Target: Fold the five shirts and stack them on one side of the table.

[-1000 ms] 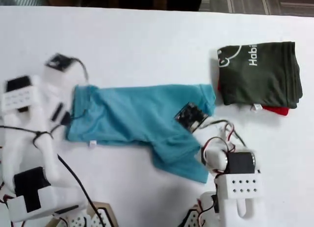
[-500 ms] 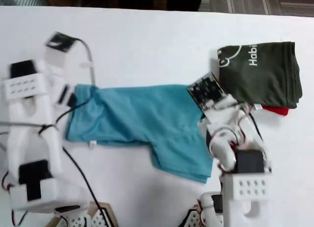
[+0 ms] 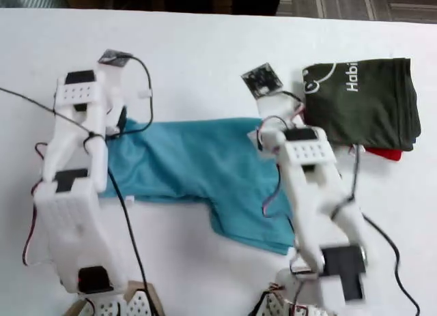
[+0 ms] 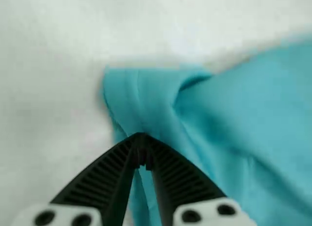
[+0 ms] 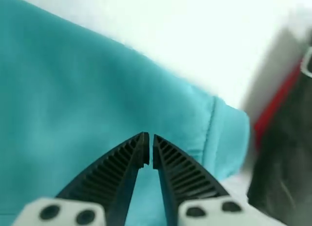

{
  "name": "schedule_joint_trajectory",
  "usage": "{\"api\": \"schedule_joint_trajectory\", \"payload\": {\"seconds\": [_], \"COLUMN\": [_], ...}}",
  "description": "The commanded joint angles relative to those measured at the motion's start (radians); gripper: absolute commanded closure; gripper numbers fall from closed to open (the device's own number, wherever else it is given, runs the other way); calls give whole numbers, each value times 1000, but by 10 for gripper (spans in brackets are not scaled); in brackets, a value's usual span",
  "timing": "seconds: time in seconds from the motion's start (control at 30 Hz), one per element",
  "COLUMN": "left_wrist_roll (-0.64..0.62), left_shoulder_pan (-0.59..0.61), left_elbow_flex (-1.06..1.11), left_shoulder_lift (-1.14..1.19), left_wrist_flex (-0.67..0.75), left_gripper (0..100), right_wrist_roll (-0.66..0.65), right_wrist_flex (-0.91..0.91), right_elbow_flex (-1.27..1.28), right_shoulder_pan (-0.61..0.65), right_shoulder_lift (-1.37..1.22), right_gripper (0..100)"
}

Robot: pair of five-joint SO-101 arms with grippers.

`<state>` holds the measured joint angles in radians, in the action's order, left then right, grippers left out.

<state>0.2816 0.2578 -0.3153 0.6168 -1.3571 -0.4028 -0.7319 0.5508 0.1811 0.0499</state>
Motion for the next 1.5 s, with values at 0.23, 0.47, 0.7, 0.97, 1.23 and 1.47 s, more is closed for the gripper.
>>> {"api": "schedule_joint_trajectory", "payload": {"seconds": [0.23,0.47,0.7,0.97,1.23,1.47], "left_wrist_roll": [-3,52,52,-8,-20,-11], "left_shoulder_pan": [219,253,227,6,80,178], "left_elbow_flex": [-283,-401,-633,-708,-704,-763], "left_shoulder_lift": [207,245,249,267,448,483], "left_wrist_flex": [-61,-130,-262,-304,-204,-229], "left_gripper": [975,975,975,975,975,975], "right_wrist_roll": [6,6,6,8,6,6], "right_wrist_flex": [13,13,-35,-85,-82,51], "right_elbow_flex": [-196,-245,-273,-270,-276,-278], "right_shoulder_pan": [-128,-114,-62,-36,-56,-71], "right_shoulder_lift": [-234,-228,-148,-84,-245,-344], "right_gripper": [978,978,978,978,978,978]}}
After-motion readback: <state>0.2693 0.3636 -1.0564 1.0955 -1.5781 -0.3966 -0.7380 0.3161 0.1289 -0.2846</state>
